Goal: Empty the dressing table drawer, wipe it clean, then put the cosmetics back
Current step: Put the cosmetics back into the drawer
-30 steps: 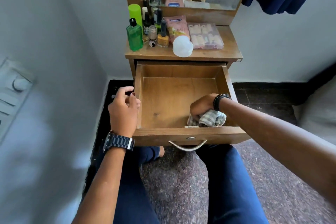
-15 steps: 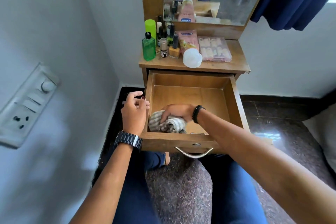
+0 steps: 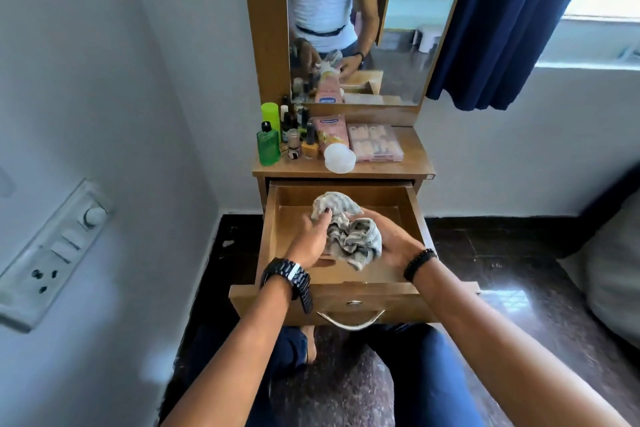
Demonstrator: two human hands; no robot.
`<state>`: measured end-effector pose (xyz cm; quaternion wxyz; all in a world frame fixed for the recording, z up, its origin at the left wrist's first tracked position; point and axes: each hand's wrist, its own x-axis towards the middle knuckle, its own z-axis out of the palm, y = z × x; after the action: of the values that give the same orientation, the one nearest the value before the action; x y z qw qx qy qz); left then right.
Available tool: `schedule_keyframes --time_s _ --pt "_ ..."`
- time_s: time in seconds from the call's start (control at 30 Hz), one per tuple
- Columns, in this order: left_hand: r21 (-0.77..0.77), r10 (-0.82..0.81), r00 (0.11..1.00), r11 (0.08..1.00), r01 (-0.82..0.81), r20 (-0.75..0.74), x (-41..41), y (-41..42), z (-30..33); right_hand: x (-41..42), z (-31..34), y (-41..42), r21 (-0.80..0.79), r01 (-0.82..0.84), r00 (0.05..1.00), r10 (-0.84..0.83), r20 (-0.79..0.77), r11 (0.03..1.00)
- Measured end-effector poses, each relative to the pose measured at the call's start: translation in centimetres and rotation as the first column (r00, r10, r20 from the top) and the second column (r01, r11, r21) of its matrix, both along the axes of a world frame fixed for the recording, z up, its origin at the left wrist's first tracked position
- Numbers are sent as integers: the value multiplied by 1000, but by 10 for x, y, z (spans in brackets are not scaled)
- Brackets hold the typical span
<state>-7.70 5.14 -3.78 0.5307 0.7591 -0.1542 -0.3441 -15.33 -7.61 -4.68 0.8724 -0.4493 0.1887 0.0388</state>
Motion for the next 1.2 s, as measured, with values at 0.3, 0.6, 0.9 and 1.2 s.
schedule_keyframes --time_s 0.3,0.6,0.9,1.2 --pt "-140 -10 981 990 -18 -194 -15 -36 1 -43 12 -14 -513 245 963 -269 28 823" --pt "-205 4 999 979 5 40 -14 -81 16 -83 29 -49 -426 195 977 -138 160 884" --pt "-307 -136 982 936 169 129 -8 -136 38 -47 54 -119 -716 346 938 -235 255 606" --pt "10 -177 774 977 215 608 44 -212 61 24 54 -187 -855 354 910 -348 223 378"
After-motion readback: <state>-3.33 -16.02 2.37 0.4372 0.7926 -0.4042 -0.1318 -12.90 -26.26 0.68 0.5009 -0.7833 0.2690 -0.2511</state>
